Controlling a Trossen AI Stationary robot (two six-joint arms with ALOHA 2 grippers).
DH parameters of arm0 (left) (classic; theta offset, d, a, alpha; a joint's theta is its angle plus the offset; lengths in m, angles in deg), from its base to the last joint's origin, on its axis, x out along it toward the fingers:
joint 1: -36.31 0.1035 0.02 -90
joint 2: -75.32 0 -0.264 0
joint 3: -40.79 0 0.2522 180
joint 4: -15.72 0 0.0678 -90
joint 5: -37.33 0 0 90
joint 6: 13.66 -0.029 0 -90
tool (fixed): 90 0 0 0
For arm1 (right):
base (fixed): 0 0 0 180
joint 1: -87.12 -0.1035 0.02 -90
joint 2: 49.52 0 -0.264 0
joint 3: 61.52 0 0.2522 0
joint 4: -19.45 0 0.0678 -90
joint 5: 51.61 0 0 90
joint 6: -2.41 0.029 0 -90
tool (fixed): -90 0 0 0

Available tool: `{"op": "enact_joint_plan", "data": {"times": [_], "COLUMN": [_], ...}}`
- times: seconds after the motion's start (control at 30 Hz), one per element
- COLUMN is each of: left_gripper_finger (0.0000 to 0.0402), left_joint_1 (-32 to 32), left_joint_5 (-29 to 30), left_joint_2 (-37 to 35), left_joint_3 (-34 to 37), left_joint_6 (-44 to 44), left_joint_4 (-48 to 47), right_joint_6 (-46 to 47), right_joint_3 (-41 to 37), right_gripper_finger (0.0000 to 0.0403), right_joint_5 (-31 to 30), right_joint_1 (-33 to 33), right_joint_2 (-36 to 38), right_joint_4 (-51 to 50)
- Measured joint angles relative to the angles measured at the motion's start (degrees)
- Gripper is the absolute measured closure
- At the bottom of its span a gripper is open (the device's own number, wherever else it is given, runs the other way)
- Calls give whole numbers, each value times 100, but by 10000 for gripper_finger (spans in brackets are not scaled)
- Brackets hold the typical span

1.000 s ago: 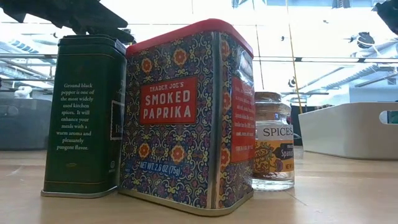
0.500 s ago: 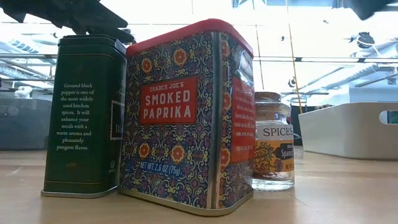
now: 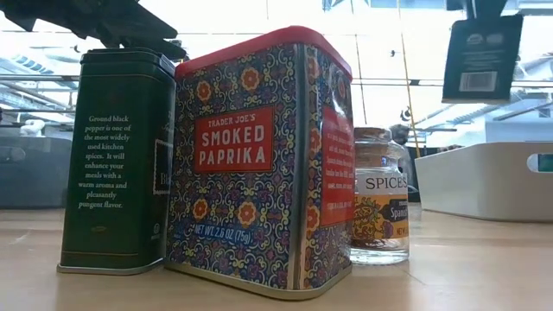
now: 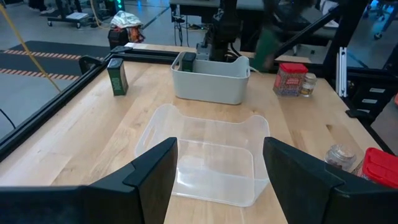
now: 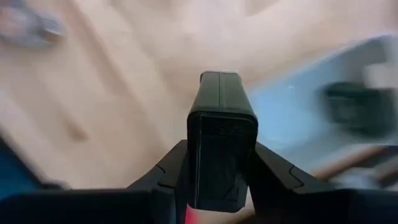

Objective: Sort spices by type
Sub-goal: Put the black seasoning can into the gray bin

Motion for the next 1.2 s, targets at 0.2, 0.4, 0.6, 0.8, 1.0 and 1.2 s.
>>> {"op": "enact_joint_plan", "data": {"times": [0.2,0.4,0.6,0.8,1.0,1.2], "left_gripper_finger": [160,160,160,160,160,160], "left_joint_1": [2,-3,-12,-12,-12,-12], "left_joint_5": [0,0,35,97,105,168], "left_joint_2": [0,2,0,0,0,0], "left_joint_3": [0,0,0,0,0,0], "left_joint_6": [-1,-5,-7,-12,-14,-16], "left_joint_4": [-19,-110,-103,-97,-89,-90], "right_joint_6": [-1559,-2313,-3078,-3672,-3900,-4289], "right_joint_3": [-151,-843,-1688,-2516,-3155,-3493], "right_gripper_finger": [294,295,291,290,289,289], "right_joint_5": [-93,-234,-264,-261,-41,-153], "right_joint_1": [492,1152,1779,2080,2112,2123], "right_joint_2": [217,645,1206,1710,1836,1836], "right_joint_4": [6,28,17,57,221,473]}}
